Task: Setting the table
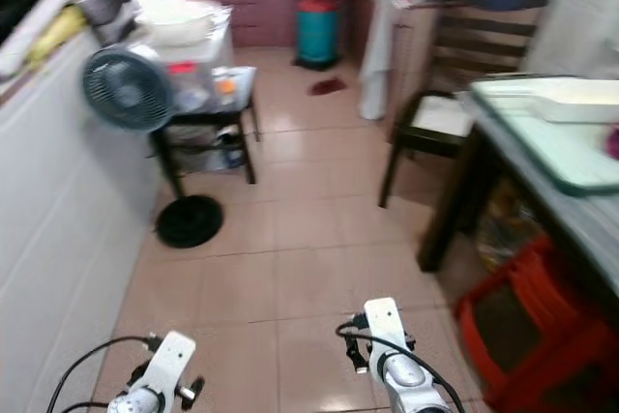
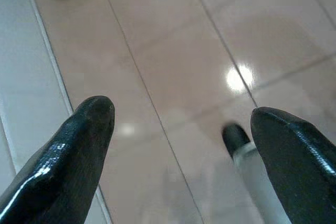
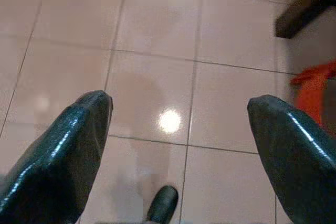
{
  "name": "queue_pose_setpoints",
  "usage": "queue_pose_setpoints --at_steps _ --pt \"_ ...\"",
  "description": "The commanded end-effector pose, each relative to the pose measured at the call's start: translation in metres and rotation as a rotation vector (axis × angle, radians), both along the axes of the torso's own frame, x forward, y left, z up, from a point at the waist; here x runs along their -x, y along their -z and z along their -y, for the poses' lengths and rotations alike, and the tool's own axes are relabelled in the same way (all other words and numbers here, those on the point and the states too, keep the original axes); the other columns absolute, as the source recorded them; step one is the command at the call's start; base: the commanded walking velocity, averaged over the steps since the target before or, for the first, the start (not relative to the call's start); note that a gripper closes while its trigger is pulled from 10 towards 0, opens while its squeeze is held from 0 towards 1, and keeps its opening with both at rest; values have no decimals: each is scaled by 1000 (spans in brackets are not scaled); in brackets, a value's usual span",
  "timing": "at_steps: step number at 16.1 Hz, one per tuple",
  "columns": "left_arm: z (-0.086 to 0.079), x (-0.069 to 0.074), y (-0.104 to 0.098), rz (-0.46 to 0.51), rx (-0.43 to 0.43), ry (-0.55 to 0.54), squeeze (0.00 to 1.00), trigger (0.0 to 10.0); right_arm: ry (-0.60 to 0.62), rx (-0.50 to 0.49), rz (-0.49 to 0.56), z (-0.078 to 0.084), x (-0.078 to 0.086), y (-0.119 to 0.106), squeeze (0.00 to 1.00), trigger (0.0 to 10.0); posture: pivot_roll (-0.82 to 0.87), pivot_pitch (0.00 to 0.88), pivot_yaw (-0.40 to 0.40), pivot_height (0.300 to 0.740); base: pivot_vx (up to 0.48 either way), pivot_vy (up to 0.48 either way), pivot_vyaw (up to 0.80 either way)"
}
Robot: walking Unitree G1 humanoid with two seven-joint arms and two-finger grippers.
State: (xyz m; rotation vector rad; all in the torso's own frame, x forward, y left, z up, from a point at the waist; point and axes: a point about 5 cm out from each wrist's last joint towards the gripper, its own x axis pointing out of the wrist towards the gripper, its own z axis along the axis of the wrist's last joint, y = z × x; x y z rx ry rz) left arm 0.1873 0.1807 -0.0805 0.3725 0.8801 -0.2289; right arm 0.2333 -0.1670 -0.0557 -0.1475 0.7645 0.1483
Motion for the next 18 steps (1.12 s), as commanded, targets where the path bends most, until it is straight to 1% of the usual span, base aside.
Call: queue_pose_setpoints --at_steps 1,3,5,7,10,14,18 --pt "-2 2 1 -20 -10 18 0 10000 14 15 -21 3 4 3 0 10000 -110 0 51 740 0 0 800" --pt "-6 10 5 -53 -24 14 0 10000 22 25 -44 6 12 8 0 10000 -109 0 50 740 0 0 800" --pt "-8 13 6 -70 -30 12 0 10000 39 34 -59 9 17 10 0 10000 -112 0 50 740 0 0 622" --pt "-4 8 4 -61 -25 15 0 10000 31 40 -70 9 20 12 0 10000 -114 0 48 740 0 0 0" --pt "-1 5 3 -54 -28 16 0 10000 6 56 -83 6 23 15 0 10000 -118 0 41 740 0 0 0" --pt "1 3 3 -48 -24 19 0 10000 -25 73 -87 6 22 14 0 10000 -119 0 38 740 0 305 0" --pt "-2 4 3 -55 -38 27 0 10000 -36 87 -87 6 20 13 0 10000 -121 0 39 740 0 480 0"
